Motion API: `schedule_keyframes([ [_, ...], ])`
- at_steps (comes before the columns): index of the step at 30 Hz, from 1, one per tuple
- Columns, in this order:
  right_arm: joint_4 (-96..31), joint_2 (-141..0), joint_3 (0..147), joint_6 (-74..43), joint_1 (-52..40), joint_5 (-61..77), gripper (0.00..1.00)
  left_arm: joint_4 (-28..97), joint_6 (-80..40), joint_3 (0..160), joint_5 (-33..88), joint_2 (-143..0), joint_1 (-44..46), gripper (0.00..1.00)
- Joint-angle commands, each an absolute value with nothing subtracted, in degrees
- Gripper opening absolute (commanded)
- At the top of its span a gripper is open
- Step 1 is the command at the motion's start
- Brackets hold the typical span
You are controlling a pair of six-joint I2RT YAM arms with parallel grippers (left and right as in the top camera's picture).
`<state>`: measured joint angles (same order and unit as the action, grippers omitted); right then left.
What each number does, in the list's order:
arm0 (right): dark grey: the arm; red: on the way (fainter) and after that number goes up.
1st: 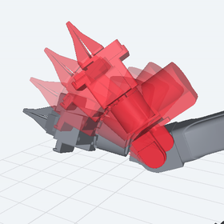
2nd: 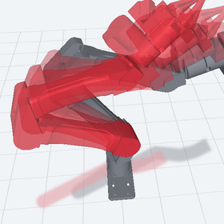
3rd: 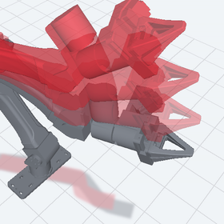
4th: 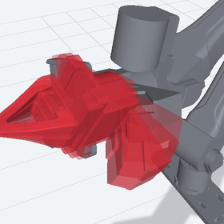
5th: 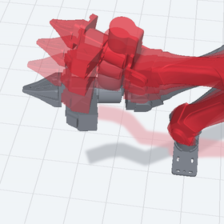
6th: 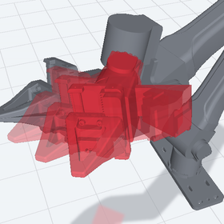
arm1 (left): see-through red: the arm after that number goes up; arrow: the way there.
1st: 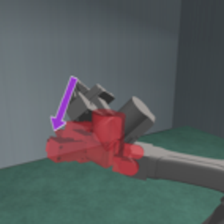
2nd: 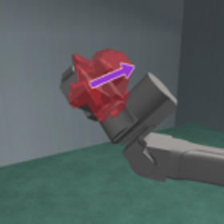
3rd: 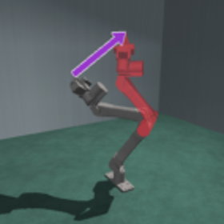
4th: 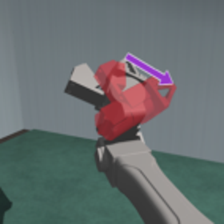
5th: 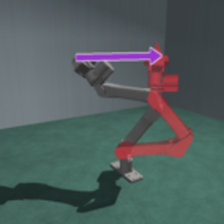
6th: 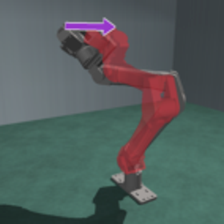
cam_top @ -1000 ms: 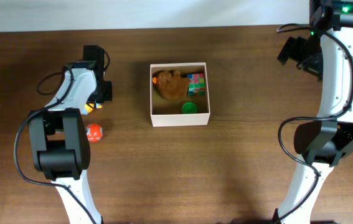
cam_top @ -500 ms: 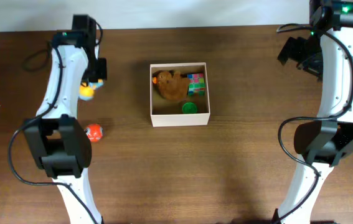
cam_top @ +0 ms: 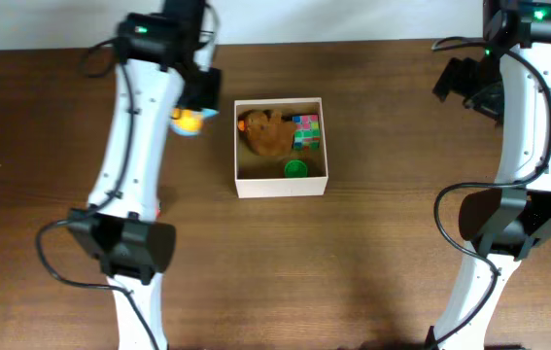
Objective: Pack container
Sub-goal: 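Carry the duck toy right into the box and open the left gripper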
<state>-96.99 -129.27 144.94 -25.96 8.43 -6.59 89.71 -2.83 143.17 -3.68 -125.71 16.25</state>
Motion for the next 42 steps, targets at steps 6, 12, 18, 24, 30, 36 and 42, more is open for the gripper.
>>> schedule_keyframes([
  [6,-97.30,-127.76,145.27,-26.44,8.27,-6.87,0.99,91.37,-2.96,144.49,-2.76,-125.45,27.03,0.02],
  [12,-97.27,-127.76,145.27,-26.44,8.27,-6.87,0.99,91.37,-2.96,143.79,-6.07,-125.71,32.21,0.02],
  [18,-97.30,-127.76,145.27,-26.44,8.27,-6.87,0.99,89.41,-0.08,138.17,-7.40,-125.73,34.13,0.02],
  [24,-97.30,-127.76,145.27,-26.44,8.27,-6.87,0.99,84.64,0.10,129.03,-11.57,-125.73,34.09,0.02],
  [30,-97.30,-127.76,145.27,-26.44,8.27,-6.87,0.99,78.26,4.08,121.27,-11.86,-125.73,34.09,0.02],
  [36,-97.30,-127.76,145.27,-26.44,8.27,-6.90,0.99,74.70,5.54,117.58,-11.88,-125.73,34.09,0.02],
  [42,-97.30,-127.76,145.27,-26.44,8.27,-6.87,0.99,74.54,6.15,117.30,-12.05,-125.73,34.09,0.36],
])
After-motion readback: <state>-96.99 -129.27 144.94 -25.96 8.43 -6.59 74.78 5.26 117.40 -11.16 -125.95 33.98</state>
